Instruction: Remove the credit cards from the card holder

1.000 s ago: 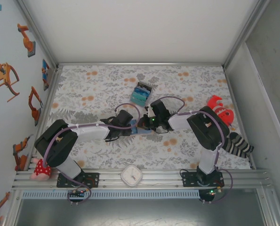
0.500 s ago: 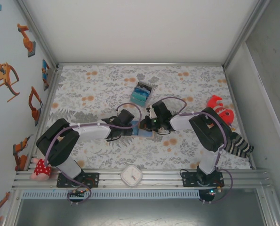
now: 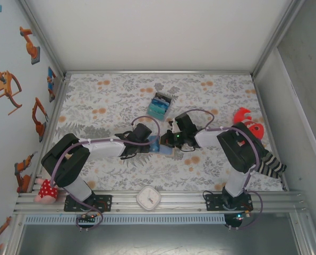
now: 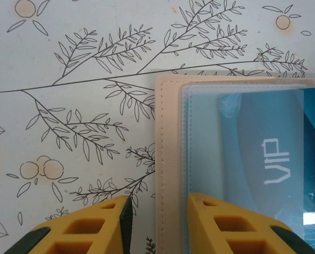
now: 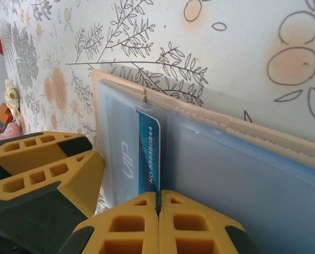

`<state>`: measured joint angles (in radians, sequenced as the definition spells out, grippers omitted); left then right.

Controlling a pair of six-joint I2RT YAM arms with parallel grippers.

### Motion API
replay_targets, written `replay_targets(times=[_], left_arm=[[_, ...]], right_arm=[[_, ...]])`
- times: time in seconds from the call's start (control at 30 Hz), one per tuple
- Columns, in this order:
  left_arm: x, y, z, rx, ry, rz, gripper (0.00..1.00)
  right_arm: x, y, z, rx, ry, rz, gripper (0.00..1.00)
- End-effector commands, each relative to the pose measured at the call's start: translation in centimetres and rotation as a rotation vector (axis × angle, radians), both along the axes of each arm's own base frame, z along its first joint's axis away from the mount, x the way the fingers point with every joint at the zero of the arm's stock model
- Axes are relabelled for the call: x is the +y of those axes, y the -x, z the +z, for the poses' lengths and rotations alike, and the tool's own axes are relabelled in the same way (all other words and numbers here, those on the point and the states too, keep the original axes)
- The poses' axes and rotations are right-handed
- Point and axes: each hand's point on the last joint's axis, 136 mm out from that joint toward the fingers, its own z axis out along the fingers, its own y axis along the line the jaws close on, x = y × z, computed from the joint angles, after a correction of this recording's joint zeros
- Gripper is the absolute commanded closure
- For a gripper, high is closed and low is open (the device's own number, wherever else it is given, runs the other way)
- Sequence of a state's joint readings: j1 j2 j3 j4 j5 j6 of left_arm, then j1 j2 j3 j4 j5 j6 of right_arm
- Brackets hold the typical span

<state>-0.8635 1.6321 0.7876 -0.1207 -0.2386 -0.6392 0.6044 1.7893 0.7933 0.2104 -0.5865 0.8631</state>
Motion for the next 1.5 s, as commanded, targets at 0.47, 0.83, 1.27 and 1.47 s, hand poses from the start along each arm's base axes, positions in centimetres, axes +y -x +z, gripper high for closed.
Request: replay_targets(times=[0.47, 0.83, 1.27, 1.47], left_arm=[[-0.7, 0.0, 2.7, -0.018, 0.007, -0.049, 0.62], [-4.4, -0.4, 2.5, 0.004, 0.077, -0.139, 0.68], [-3.5, 0.4, -0.2, 0.068, 0.023, -0.132, 0.79], [-2.9, 0.9, -0.9, 0.086, 0.010, -0.122, 0.79]], right_arm=[[-1.4, 0.1, 0.3, -0.014, 0.051, -0.017, 1.00], [-1.4, 0.1, 0.3, -0.009, 0.049, -0.021, 1.00], [-2.0, 0.3, 1.2, -0.031, 0.059, -0.029, 1.00], [-1.0, 0.4, 1.8, -0.033, -0.023, -0.026, 0.97]])
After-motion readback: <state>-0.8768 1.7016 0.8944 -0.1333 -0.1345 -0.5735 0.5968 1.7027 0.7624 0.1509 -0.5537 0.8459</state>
